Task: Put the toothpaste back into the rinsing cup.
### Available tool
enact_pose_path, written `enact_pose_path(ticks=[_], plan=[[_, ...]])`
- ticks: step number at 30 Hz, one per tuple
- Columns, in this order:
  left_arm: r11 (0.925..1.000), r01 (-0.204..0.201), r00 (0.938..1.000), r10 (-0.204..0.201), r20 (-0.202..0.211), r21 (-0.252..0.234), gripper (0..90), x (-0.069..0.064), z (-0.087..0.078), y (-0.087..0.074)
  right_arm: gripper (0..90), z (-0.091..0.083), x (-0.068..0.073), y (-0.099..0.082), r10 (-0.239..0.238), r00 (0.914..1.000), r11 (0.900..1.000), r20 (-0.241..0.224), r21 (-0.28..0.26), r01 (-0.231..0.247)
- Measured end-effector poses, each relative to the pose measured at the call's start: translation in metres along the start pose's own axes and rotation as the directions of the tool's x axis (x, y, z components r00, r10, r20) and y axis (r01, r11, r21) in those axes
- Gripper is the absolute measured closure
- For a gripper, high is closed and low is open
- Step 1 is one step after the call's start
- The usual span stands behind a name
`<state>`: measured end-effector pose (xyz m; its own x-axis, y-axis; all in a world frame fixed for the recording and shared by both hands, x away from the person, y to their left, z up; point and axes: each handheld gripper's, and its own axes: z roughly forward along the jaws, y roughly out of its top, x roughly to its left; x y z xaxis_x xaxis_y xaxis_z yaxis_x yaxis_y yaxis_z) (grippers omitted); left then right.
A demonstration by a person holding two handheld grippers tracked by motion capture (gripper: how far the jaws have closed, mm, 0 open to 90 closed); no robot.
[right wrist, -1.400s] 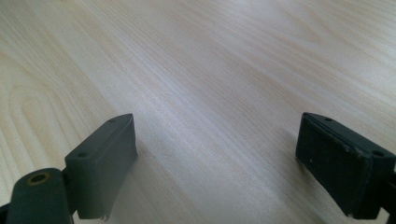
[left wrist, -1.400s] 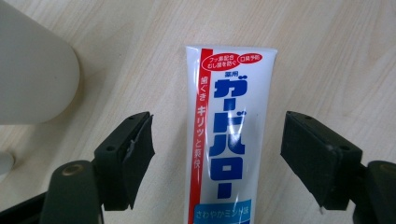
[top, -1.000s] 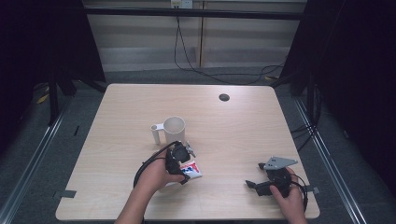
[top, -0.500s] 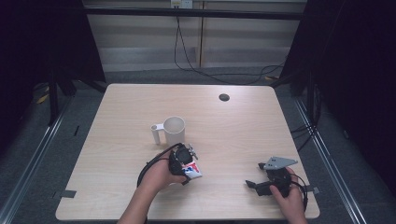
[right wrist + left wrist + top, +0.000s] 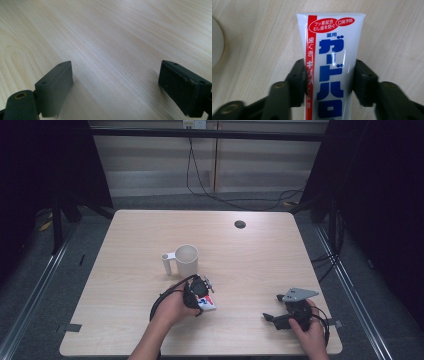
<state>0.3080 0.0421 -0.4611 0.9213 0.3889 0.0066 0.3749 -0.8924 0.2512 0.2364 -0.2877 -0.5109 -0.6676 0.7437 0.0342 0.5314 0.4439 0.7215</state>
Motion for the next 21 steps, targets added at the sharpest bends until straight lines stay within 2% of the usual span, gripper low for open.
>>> enact_pose_path(ticks=[1, 2, 4, 5, 6, 8, 11, 12, 13, 17, 19, 20, 21], plan=[[0.9999, 0.01, 0.9999, -0.01, 0.003, -0.006, 63.0, 0.0, -0.002, 0.0, 11.8, 0.0, 0.0, 0.0, 0.0, 1.0, 1.0, 0.0, 0.0, 0.0], [0.9999, 0.002, 1.0, -0.002, 0.007, -0.011, 65.1, 0.001, -0.003, 0.0, 11.8, 0.0, 0.0, 0.0, 0.0, 1.0, 1.0, 0.0, 0.0, 0.0], [0.9995, 0.018, 0.9997, -0.018, 0.016, -0.024, 66.5, 0.001, -0.003, -0.002, 11.8, 0.0, 0.0, 0.0, -0.002, 1.0, 1.0, -0.001, -0.001, 0.002], [0.9982, 0.042, 0.999, -0.041, 0.02, -0.043, 67.0, 0.002, -0.005, -0.004, 11.8, 0.0, 0.0, 0.0, -0.002, 1.0, 1.0, -0.001, -0.001, 0.002], [0.9982, 0.042, 0.999, -0.041, 0.02, -0.043, 67.2, 0.002, -0.005, -0.004, 11.8, 0.0, 0.0, 0.0, -0.002, 1.0, 1.0, -0.001, -0.001, 0.002], [0.9948, 0.064, 0.9969, -0.06, 0.05, -0.08, 67.3, 0.003, -0.008, -0.008, 11.8, 0.0, 0.0, 0.0, -0.001, 1.0, 1.0, 0.0, 0.0, 0.001], [0.9925, 0.07, 0.9967, -0.066, 0.046, -0.1, 67.3, 0.003, -0.013, -0.009, 11.8, 0.0, 0.0, 0.0, -0.002, 1.0, 1.0, -0.001, -0.001, 0.002], [0.9886, 0.085, 0.9958, -0.08, 0.043, -0.124, 67.2, 0.004, -0.018, -0.009, 11.8, 0.0, 0.0, 0.0, -0.002, 1.0, 1.0, 0.0, -0.002, 0.002], [0.9886, 0.085, 0.9958, -0.08, 0.043, -0.124, 67.2, 0.004, -0.018, -0.009, 11.8, 0.0, 0.0, 0.0, -0.002, 1.0, 1.0, 0.0, -0.002, 0.002], [0.9742, 0.118, 0.9926, -0.11, 0.05, -0.192, 67.2, 0.007, -0.03, -0.011, 11.8, 0.0, 0.0, 0.0, -0.002, 1.0, 1.0, -0.001, -0.001, 0.002], [0.9719, 0.119, 0.9927, -0.112, 0.045, -0.203, 67.2, 0.008, -0.032, -0.011, 11.8, 0.0, 0.0, 0.0, -0.002, 1.0, 1.0, 0.0, -0.002, 0.002], [0.9625, 0.138, 0.9903, -0.132, 0.044, -0.234, 67.2, 0.008, -0.035, -0.013, 11.8, 0.0, 0.0, 0.0, -0.002, 1.0, 1.0, -0.001, -0.001, 0.002], [0.9625, 0.138, 0.9903, -0.132, 0.044, -0.234, 67.2, 0.008, -0.035, -0.013, 11.8, 0.0, 0.0, 0.0, -0.001, 1.0, 1.0, -0.001, -0.001, 0.001]])
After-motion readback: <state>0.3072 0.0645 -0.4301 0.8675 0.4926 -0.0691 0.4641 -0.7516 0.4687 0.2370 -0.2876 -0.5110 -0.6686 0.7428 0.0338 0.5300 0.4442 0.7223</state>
